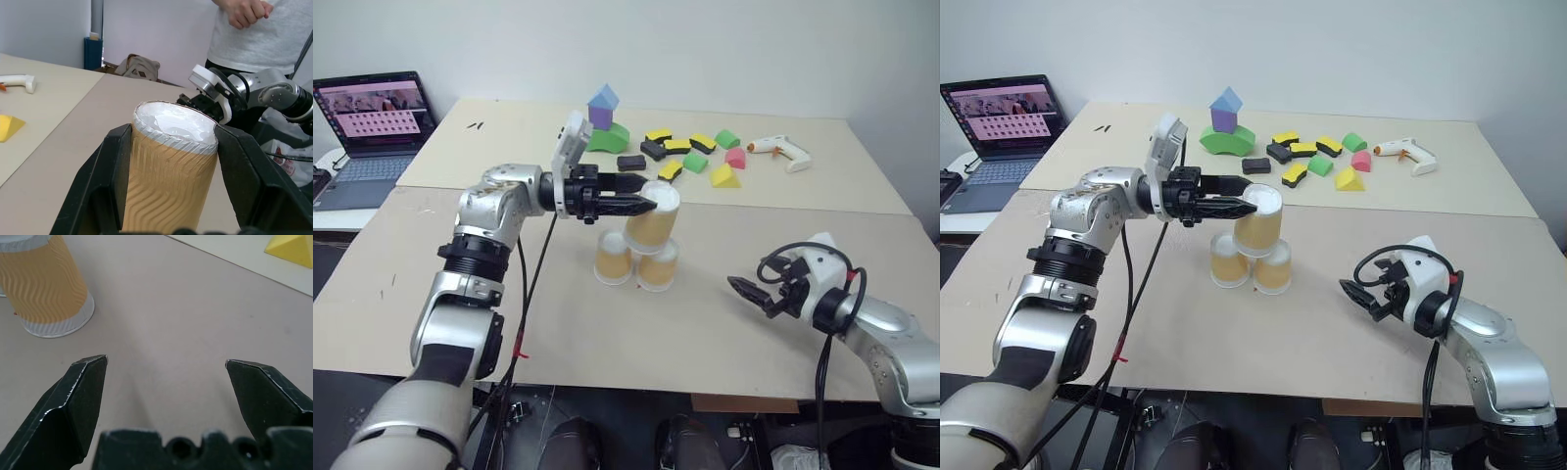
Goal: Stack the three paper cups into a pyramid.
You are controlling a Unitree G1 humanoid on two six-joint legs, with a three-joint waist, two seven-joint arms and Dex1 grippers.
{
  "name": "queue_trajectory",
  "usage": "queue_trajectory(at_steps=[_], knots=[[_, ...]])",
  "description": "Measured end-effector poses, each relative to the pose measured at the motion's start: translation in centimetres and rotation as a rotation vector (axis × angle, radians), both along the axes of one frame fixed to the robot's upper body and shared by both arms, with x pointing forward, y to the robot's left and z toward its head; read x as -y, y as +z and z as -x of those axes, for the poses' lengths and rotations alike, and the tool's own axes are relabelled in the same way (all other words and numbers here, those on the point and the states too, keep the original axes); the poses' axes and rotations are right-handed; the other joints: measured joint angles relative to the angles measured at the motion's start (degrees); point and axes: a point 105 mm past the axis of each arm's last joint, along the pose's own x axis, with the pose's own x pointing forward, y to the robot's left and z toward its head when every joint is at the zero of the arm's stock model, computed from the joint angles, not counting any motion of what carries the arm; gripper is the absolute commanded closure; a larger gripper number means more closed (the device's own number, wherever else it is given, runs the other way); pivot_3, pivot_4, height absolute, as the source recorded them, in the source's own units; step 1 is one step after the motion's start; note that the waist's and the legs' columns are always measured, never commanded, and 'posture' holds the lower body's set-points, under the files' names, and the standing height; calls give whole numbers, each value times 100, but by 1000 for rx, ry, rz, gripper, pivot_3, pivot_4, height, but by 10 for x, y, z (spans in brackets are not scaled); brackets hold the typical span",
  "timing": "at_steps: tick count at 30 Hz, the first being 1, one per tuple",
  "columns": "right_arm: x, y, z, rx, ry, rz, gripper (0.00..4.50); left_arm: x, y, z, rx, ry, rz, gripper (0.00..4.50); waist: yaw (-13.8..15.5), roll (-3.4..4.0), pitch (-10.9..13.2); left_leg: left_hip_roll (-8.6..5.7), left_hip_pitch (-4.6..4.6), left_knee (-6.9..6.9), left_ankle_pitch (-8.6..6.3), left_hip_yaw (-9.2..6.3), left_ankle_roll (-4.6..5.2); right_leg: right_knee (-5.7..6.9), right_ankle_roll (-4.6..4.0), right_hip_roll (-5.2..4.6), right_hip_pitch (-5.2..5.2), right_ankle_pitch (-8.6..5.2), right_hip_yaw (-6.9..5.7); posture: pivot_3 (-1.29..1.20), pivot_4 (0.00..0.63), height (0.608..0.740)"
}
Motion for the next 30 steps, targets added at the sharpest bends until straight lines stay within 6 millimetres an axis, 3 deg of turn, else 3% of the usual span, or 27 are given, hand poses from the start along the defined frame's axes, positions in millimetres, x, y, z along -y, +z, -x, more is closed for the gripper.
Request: queue_trajectory(at_steps=[4, 30], knots=[[-1, 0, 0, -4, 9, -3, 0, -3, -16, -1, -13, 20, -7, 2238, 0, 0, 0, 0, -2, 2, 0, -1, 0, 0, 0, 0, 0, 0, -3, 0, 150, 703], [-1, 2, -3, -5, 28, -13, 0, 3, -8, 1, 45, 28, 8, 2238, 2, 0, 0, 0, -1, 3, 0, -5, 0, -1, 0, -1, 5, 0, -8, 0, 150, 703]])
